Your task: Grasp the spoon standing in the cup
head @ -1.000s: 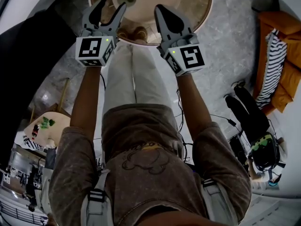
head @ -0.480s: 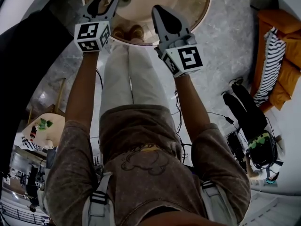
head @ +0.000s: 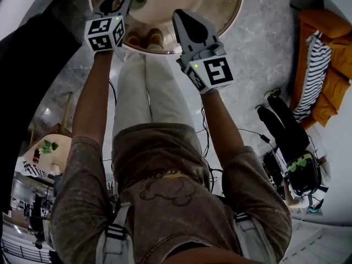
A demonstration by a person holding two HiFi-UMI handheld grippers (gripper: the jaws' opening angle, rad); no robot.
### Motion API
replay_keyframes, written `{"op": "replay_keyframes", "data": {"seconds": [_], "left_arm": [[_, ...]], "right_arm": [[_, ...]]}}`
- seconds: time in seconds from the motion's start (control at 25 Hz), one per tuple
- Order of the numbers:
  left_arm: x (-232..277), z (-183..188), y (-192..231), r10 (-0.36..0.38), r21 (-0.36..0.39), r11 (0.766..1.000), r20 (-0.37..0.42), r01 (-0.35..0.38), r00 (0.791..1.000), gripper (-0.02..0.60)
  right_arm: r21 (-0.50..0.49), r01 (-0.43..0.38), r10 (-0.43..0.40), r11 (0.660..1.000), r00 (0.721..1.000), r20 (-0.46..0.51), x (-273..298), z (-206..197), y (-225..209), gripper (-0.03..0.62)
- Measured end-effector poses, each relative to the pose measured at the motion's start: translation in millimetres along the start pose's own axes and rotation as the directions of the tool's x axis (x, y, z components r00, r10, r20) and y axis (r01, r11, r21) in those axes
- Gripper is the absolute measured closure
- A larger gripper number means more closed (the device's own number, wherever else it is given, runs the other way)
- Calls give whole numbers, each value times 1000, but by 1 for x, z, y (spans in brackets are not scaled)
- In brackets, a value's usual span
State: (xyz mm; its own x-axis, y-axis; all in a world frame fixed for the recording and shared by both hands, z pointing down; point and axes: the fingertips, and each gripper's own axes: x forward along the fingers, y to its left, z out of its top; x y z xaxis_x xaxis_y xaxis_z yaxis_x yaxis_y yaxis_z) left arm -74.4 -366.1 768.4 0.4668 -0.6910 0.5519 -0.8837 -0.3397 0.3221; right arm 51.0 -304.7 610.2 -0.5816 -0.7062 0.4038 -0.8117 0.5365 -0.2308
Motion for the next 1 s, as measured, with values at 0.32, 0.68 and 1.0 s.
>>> {"op": "replay_keyframes", "data": {"seconds": [0.32, 0.68, 1.0], "left_arm": [[-3, -1, -2, -2, 8, 1000, 3, 2, 1000, 448], [-3, -3, -1, 12, 31, 999, 3, -12, 1000, 519], [-15, 5, 0, 18, 32, 999, 48, -19, 999, 526]], "right_arm": [[9, -6, 6, 1000, 1000, -3, 0, -4, 1, 576], [25, -7, 8, 1000, 999, -31, -1, -12, 6, 576], [48, -12, 13, 999, 1000, -12, 0, -11, 15, 576]]}}
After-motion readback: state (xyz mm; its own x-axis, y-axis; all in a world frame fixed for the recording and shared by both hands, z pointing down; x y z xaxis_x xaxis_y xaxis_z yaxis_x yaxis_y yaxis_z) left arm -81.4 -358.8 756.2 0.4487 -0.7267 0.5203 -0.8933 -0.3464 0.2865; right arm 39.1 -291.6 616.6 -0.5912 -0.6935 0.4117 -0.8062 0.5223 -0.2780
